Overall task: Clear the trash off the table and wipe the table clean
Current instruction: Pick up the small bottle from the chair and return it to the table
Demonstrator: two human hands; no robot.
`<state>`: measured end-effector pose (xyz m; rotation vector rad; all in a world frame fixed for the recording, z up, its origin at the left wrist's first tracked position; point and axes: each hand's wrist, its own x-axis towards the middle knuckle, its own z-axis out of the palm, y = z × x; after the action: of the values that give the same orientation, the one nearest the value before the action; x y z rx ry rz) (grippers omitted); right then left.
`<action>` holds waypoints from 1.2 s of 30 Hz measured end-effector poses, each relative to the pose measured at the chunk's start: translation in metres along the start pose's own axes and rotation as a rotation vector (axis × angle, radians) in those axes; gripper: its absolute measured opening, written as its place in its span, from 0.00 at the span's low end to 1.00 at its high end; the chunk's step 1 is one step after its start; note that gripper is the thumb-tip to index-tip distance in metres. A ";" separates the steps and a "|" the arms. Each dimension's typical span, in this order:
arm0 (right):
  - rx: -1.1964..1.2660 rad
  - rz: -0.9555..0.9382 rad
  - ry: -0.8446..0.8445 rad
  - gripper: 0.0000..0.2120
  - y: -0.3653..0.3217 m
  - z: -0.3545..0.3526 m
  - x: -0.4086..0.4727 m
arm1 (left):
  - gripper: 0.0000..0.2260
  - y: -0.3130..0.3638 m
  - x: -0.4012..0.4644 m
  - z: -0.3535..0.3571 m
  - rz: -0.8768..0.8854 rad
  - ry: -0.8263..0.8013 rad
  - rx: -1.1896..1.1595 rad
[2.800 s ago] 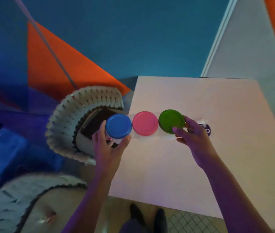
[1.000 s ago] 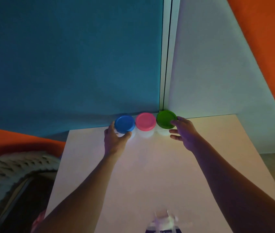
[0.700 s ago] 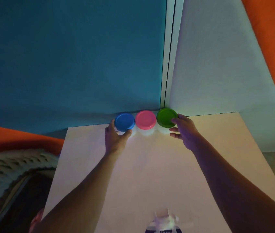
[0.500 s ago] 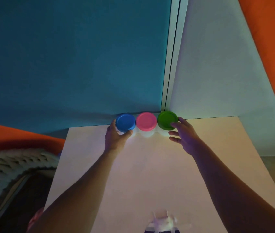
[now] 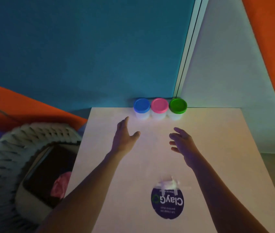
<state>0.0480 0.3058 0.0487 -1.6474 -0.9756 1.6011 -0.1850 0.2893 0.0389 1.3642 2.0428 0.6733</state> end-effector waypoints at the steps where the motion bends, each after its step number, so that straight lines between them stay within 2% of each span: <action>1: -0.026 -0.010 -0.013 0.19 0.005 0.004 -0.012 | 0.35 -0.002 -0.013 -0.003 0.022 -0.011 0.021; 11: -0.323 -0.125 -0.173 0.12 0.051 0.063 -0.155 | 0.29 -0.061 -0.174 -0.067 0.168 0.037 0.000; 18: -0.465 -0.177 -0.250 0.11 0.089 0.111 -0.237 | 0.27 -0.114 -0.260 -0.103 0.197 0.068 -0.013; 28: -0.577 -0.183 -0.355 0.14 0.130 0.176 -0.314 | 0.25 -0.185 -0.355 -0.131 0.106 0.106 -0.042; 36: -0.674 -0.230 -0.515 0.11 0.154 0.218 -0.343 | 0.24 -0.221 -0.425 -0.135 -0.091 0.223 -0.090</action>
<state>-0.1518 -0.0784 0.0856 -1.4451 -2.0694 1.6672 -0.2927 -0.1966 0.0625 1.1825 2.2036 0.9004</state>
